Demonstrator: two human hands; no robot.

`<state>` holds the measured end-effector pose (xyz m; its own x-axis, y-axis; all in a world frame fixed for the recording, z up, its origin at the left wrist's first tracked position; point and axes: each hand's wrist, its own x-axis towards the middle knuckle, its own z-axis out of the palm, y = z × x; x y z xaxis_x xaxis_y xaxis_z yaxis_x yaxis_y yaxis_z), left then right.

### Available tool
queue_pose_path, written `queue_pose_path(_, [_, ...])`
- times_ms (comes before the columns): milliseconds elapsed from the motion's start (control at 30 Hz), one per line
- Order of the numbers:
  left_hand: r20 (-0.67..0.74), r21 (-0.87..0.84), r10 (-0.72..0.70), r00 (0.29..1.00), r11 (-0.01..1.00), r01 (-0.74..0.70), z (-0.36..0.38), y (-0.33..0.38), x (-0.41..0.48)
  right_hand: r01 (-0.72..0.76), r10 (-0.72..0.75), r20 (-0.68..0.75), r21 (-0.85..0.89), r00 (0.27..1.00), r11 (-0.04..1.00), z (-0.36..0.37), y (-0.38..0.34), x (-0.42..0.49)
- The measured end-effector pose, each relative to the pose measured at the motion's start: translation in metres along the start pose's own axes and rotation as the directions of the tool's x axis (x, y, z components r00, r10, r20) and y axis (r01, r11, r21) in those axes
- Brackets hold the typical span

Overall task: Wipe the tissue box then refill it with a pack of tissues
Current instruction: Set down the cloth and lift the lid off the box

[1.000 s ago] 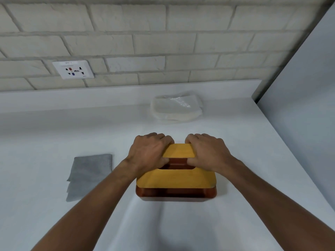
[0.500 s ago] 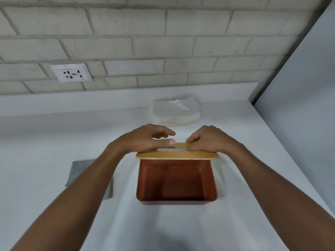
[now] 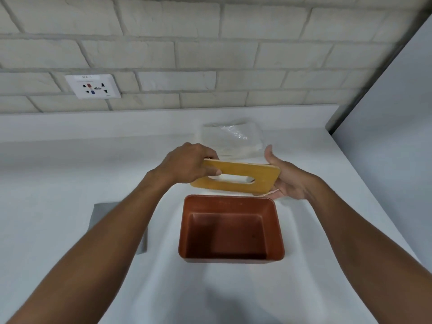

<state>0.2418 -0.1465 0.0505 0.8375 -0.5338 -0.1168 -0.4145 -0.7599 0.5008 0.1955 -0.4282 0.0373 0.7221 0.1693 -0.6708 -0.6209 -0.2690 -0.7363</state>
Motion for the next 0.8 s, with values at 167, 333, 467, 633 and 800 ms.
queue_pose_path(167, [-0.132, -0.056, -0.120, 0.984, 0.992, 0.113, 0.016, -0.008, 0.017, 0.012, -0.014, 0.024, 0.095, 1.000, 0.995, -0.002, 0.017, 0.009])
queue_pose_path(333, [-0.141, -0.092, -0.190, 0.972, 0.980, 0.178, 0.037, -0.020, 0.029, 0.126, -0.128, -0.160, -0.018, 0.979, 0.992, 0.000, 0.033, 0.024])
queue_pose_path(467, [-0.098, -0.023, -0.228, 0.969, 0.974, 0.227, 0.051, -0.026, 0.034, 0.166, -0.203, -0.253, -0.160, 0.946, 0.973, 0.007, 0.040, 0.036])
queue_pose_path(633, [-0.075, -0.012, -0.241, 0.968, 0.971, 0.241, 0.057, -0.028, 0.036, 0.125, -0.285, -0.350, -0.415, 0.892, 0.901, 0.008, 0.044, 0.050])
queue_pose_path(800, [-0.061, -0.032, -0.280, 0.958, 0.960, 0.279, 0.063, -0.032, 0.038, 0.048, -0.327, -0.397, -0.571, 0.858, 0.820, 0.006, 0.045, 0.058])
